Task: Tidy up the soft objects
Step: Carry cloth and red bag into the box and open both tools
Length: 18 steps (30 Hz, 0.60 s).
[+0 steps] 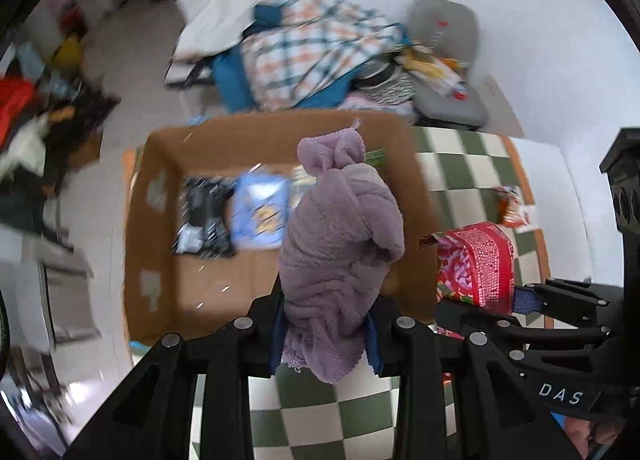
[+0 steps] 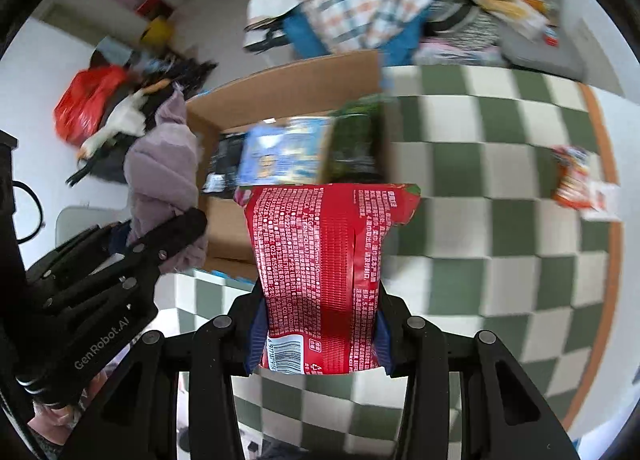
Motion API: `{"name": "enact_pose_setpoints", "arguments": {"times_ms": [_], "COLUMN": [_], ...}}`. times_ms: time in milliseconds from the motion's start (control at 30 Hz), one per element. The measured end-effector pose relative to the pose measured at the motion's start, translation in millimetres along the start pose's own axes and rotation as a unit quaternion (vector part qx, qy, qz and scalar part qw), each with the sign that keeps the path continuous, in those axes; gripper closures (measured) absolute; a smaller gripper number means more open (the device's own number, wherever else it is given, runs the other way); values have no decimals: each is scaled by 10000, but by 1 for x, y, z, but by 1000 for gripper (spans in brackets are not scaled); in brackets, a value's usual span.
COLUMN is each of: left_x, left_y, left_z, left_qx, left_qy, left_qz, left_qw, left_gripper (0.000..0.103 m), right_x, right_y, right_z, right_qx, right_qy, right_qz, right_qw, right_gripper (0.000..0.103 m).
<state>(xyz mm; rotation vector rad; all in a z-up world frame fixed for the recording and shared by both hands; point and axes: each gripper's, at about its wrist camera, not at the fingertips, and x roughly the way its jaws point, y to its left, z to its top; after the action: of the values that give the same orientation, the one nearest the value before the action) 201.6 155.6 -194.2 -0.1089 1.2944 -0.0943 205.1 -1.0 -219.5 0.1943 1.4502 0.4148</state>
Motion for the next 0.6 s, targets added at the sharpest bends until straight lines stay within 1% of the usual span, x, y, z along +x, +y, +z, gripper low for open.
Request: {"name": "enact_pose_setpoints", "arguments": {"times_ms": [67,100,233,300,500,600], "left_x": [12,16,36,45,74,81], "left_y": [31,40,79,92,119,127], "left_z": [0,0,0,1,2,2], "left_qx": [-298,-392,-711,-797,-1102,-1144], "left_qy": [248,329,680,843,1311,1432], "left_qz": [-95,-103,-166,-215,-380,-421], "left_qw": [9992,9986,9950,9930,9845,9822], "left_gripper": [74,74,74,74,74,74], "right_x": [16,28,61,79,124,139], "right_y": [19,31,63,76,85,91], "right_z": [9,14,27,32,45,50], "right_qx": [-48,-65,-87,-62,-10,24], "right_qy": [112,203,389,500,681,736], "right_qz": [85,163,261,276,233,250], "right_qw": [9999,9996,9989,9983,9974,9970], "right_gripper": [57,57,57,57,57,57]}}
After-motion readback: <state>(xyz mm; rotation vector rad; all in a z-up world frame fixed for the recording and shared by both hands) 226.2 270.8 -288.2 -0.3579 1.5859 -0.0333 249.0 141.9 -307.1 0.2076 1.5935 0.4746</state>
